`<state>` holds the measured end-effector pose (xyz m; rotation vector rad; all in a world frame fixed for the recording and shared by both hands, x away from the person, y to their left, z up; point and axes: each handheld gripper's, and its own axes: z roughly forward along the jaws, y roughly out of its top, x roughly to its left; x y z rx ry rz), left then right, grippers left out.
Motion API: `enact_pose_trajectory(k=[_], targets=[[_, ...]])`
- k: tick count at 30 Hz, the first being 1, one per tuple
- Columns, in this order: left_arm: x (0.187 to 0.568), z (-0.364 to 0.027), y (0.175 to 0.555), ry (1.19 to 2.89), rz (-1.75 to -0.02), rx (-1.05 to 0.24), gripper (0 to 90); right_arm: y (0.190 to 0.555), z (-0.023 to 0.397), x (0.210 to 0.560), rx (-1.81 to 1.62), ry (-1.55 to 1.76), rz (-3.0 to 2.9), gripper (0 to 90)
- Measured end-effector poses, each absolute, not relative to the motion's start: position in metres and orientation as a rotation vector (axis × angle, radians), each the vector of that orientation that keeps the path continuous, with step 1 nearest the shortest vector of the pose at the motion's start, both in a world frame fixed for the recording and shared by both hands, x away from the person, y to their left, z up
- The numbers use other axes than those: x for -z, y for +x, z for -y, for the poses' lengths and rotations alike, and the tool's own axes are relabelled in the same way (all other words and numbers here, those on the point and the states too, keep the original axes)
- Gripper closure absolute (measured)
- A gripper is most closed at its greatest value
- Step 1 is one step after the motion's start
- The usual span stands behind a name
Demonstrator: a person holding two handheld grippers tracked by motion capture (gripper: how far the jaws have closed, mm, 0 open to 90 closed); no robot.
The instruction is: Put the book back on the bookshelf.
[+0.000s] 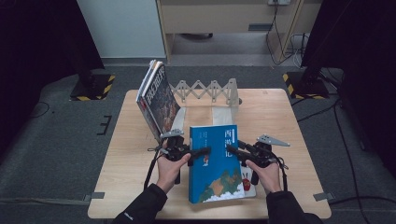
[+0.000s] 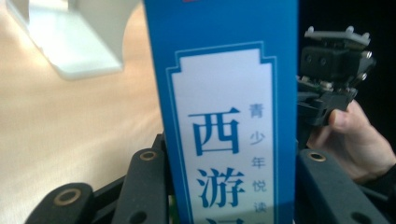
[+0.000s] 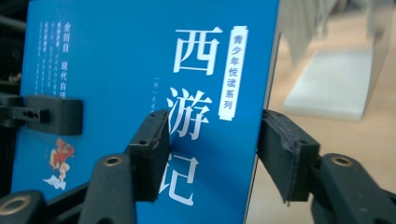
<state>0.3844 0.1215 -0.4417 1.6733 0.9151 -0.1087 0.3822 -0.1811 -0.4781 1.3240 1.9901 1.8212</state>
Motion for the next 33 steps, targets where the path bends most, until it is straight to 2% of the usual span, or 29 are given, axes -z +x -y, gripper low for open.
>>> enact_pose_trajectory(k=[12,23,29,33], targets=[[0.447,-0.110,0.379,1.678,-0.889,0.040,58.4,0.379,0.182,0.476,-1.842,1.263,-1.962,50.2],[0.449,-0.108,0.379,1.676,-0.934,0.072,58.6,0.379,0.182,0.477,-1.837,1.254,-1.994,50.3],[0.444,-0.109,0.380,1.680,-0.953,0.104,59.7,0.378,0.182,0.477,-1.868,1.252,-1.987,47.7],[0.437,-0.114,0.380,1.682,-0.955,0.123,60.2,0.376,0.186,0.477,-1.883,1.257,-1.997,42.4]])
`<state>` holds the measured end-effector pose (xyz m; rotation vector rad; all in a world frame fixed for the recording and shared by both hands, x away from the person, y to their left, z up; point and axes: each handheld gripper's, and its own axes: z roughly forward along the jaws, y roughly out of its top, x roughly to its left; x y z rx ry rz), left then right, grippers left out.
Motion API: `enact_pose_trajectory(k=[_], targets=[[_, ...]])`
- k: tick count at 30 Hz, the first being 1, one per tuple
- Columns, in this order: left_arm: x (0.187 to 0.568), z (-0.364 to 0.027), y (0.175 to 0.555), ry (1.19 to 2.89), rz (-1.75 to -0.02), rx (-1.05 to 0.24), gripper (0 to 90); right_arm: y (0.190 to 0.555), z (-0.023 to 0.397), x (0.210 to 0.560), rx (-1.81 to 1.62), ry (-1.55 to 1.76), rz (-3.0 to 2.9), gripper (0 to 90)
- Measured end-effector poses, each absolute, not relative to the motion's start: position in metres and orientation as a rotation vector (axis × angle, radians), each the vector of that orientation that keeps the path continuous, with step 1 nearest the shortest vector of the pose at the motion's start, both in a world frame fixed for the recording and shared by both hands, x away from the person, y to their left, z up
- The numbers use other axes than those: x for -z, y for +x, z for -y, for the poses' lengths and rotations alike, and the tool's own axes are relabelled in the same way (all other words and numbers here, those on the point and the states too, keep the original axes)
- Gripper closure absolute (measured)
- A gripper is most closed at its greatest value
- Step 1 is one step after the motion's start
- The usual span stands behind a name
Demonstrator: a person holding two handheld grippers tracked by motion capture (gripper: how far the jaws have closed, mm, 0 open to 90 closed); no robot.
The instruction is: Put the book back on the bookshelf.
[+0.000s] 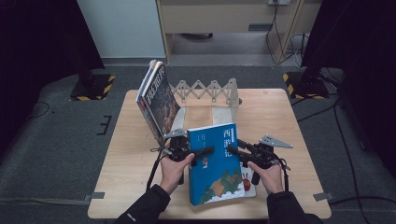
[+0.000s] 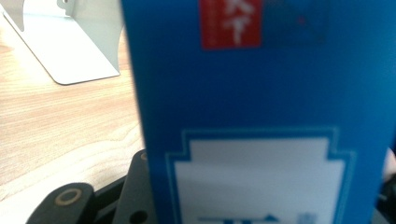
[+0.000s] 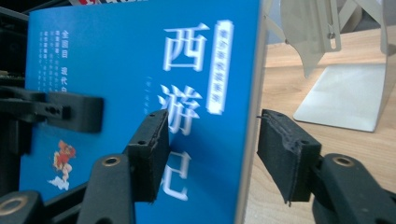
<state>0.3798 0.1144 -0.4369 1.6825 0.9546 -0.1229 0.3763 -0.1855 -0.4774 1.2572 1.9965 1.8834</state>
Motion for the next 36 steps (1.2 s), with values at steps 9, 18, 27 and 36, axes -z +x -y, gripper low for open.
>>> enact_pose_trajectory(k=[9,18,27,36], targets=[[0.412,-0.128,0.375,1.676,-0.928,0.086,60.1,0.375,0.204,0.479,-1.827,1.292,-1.945,38.7],[0.384,-0.145,0.368,1.667,-0.896,-0.015,59.7,0.378,0.216,0.485,-1.559,1.328,-2.002,35.6],[0.366,-0.169,0.366,1.653,-0.932,-0.145,59.6,0.381,0.229,0.496,-1.244,1.359,-2.092,30.7],[0.350,-0.190,0.371,1.602,-0.969,-0.232,59.6,0.385,0.241,0.511,-1.016,1.413,-2.145,26.6]])
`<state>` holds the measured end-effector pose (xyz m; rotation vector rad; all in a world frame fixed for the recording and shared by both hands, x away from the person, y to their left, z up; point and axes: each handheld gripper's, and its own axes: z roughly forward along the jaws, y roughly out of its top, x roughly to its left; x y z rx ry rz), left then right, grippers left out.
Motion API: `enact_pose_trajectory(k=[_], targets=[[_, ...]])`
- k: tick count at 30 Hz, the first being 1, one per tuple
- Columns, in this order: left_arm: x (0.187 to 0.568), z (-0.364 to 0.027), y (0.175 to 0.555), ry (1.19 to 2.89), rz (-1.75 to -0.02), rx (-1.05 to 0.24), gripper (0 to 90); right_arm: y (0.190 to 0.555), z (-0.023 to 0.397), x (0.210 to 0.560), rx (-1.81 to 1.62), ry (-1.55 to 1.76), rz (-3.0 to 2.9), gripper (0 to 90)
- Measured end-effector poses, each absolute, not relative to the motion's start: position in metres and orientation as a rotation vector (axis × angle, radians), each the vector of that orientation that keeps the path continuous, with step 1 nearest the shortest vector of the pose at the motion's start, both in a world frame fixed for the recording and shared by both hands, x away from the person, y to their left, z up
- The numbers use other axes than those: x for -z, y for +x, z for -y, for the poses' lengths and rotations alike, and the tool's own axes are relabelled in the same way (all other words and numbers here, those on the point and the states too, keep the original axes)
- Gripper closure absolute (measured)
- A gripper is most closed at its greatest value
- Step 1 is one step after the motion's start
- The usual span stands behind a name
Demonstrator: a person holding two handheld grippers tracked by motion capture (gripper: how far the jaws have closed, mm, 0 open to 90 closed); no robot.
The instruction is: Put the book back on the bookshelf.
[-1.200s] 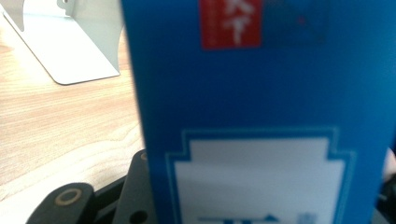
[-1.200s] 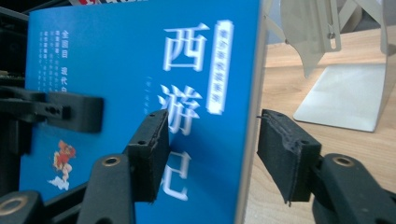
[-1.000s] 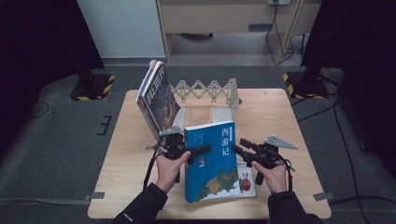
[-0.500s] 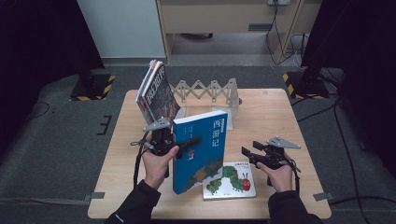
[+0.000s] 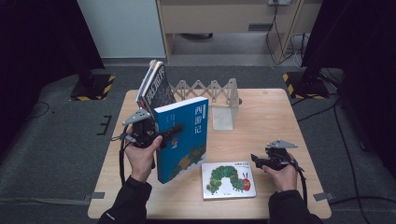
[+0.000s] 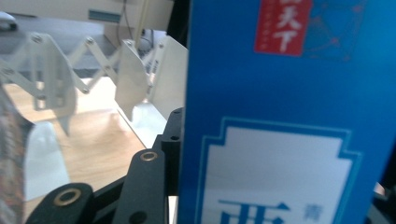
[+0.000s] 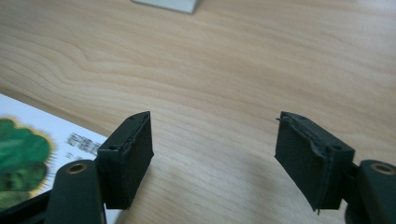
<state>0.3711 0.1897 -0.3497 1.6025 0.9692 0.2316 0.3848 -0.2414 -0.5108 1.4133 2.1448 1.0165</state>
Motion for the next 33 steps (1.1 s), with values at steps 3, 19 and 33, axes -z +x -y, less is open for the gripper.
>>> enact_pose_trajectory(k=[3,19,33], targets=[[0.349,-0.192,0.376,1.609,-0.989,-0.252,59.6,0.386,0.245,0.515,-0.958,1.423,-2.158,24.6],[0.347,-0.178,0.419,1.600,-1.040,-0.316,59.7,0.392,0.254,0.525,-0.866,1.457,-2.170,22.5],[0.338,-0.165,0.455,1.556,-1.100,-0.434,59.7,0.395,0.255,0.532,-0.863,1.438,-2.163,17.6]])
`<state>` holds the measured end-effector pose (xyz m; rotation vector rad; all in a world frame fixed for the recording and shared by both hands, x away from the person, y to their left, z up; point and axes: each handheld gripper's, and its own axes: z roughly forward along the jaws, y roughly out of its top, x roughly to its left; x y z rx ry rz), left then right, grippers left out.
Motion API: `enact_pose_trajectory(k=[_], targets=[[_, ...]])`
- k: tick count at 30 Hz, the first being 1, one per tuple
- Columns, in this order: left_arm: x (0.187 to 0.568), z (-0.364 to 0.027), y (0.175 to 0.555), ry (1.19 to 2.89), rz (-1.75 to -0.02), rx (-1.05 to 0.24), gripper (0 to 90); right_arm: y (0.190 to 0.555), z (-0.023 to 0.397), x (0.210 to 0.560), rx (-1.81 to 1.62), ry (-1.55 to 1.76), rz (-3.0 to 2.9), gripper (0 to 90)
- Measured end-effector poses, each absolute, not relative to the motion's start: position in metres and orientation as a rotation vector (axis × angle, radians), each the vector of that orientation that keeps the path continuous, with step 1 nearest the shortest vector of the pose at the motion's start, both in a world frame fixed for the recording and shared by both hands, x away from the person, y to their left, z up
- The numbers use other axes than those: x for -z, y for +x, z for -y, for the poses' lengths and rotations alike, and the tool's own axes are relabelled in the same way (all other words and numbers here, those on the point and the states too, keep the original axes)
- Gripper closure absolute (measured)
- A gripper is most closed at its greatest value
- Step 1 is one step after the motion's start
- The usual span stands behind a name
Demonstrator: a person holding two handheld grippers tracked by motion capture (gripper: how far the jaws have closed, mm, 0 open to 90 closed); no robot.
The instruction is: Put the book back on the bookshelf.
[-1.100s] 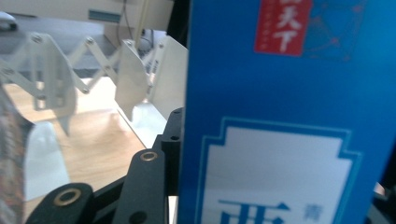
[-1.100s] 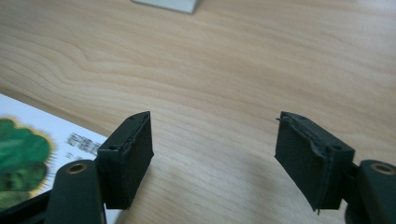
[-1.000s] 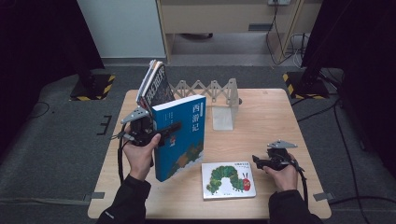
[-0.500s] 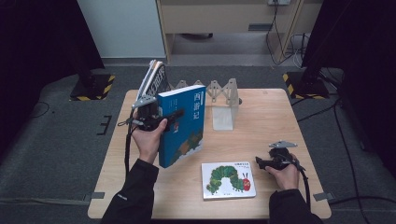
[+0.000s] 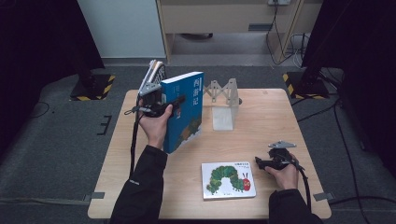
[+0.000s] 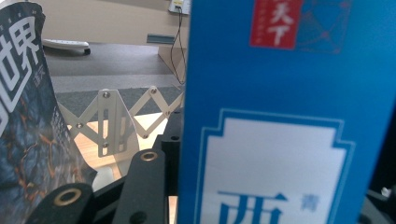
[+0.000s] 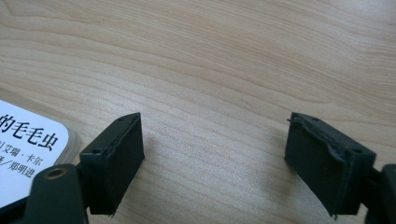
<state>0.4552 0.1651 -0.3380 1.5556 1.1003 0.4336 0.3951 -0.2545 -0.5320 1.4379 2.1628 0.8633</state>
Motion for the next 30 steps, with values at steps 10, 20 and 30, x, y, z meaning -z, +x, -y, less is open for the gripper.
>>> enact_pose_trajectory(k=[10,20,30], targets=[[0.336,-0.147,0.483,1.545,-1.126,-0.450,59.7,0.394,0.254,0.536,-0.887,1.426,-2.130,11.7],[0.337,-0.131,0.514,1.553,-1.172,-0.471,59.8,0.394,0.254,0.539,-0.894,1.421,-2.125,7.0],[0.345,-0.123,0.537,1.551,-1.205,-0.530,59.6,0.394,0.254,0.539,-0.896,1.419,-2.127,7.0]])
